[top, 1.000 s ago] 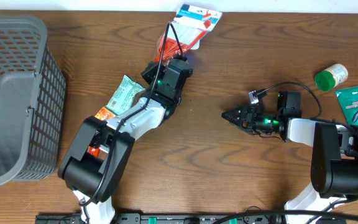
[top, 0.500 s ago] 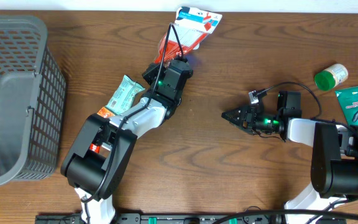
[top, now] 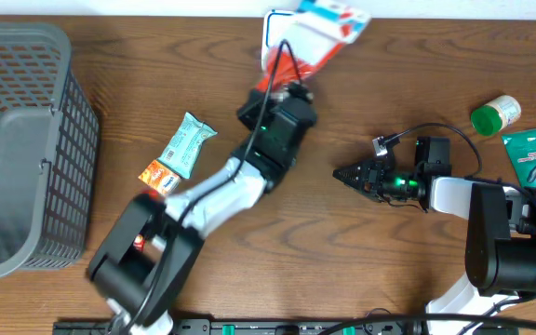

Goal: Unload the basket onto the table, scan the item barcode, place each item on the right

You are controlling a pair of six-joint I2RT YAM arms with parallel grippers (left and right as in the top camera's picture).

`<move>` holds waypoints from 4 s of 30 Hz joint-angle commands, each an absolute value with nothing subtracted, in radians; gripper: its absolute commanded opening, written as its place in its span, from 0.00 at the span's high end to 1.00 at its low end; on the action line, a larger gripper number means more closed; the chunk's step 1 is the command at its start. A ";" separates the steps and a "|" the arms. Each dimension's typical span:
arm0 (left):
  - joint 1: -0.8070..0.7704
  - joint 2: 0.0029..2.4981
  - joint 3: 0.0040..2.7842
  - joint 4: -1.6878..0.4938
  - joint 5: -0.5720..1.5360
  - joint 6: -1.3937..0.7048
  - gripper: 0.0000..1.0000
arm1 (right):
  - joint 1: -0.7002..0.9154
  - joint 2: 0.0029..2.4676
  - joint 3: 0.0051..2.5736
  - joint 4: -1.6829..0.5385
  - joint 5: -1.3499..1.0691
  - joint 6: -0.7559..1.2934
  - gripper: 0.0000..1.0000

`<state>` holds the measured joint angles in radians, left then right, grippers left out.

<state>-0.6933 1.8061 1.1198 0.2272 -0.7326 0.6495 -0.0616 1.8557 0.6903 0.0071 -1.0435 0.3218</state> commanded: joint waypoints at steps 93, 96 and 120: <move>-0.590 1.353 0.870 0.142 0.778 -0.410 0.93 | -0.072 1.343 0.641 0.755 -1.142 0.830 0.26; -0.590 1.353 0.870 0.168 0.794 -0.500 0.93 | -0.058 1.366 0.641 0.810 -1.142 0.830 0.26; -0.608 1.353 0.869 0.274 0.854 -0.667 0.93 | -0.056 1.419 0.641 1.128 -1.180 1.054 0.40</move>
